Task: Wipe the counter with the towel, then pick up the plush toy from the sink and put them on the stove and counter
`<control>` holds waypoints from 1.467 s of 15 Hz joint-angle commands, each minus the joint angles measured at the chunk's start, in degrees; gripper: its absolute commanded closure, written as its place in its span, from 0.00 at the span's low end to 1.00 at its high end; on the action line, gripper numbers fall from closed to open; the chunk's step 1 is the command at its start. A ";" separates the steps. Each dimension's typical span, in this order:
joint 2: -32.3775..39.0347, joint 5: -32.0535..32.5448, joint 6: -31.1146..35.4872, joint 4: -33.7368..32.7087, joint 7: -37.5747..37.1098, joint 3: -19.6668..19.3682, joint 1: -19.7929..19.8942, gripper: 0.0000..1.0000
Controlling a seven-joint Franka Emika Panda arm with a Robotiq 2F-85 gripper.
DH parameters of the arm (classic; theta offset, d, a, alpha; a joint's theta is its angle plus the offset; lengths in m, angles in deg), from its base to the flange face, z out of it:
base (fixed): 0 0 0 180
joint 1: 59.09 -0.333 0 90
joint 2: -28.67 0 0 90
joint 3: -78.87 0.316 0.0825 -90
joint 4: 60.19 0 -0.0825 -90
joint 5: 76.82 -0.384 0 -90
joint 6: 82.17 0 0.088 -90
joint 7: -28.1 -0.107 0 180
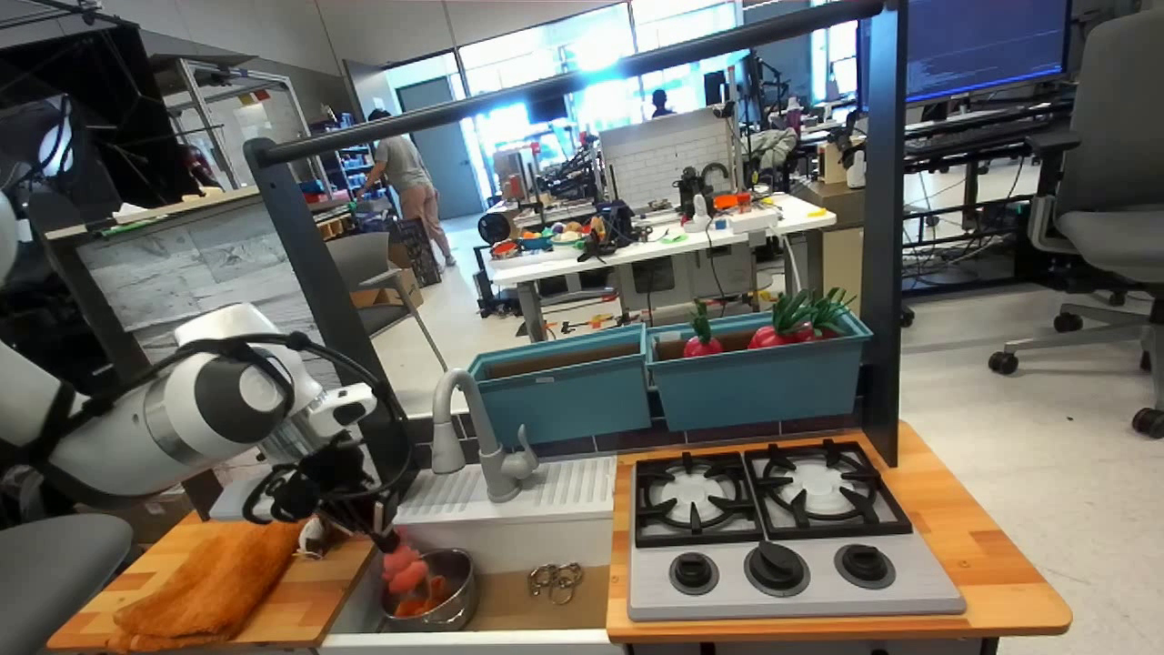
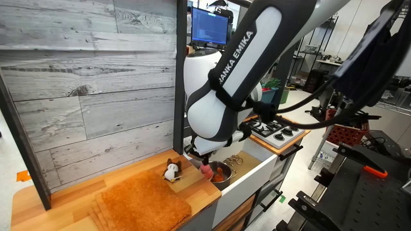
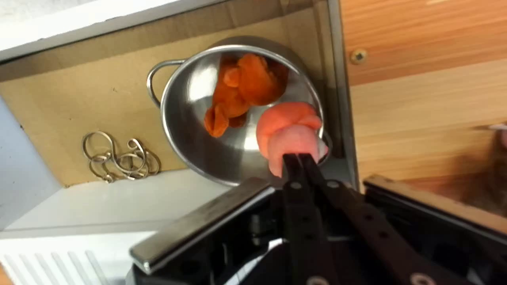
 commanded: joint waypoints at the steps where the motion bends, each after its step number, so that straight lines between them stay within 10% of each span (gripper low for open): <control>1: -10.60 5.09 6.06 13.63 -1.79 -5.48 -5.92 0.99; 6: -24.07 7.08 7.83 26.96 -3.41 -11.00 -9.44 0.99; 12: -42.09 5.80 9.07 36.38 -6.77 -12.09 -4.91 0.99; 18: -49.04 7.79 6.78 32.28 -16.24 -13.42 4.50 0.99; 22: -42.66 4.45 8.67 27.70 -23.87 -19.23 3.66 0.99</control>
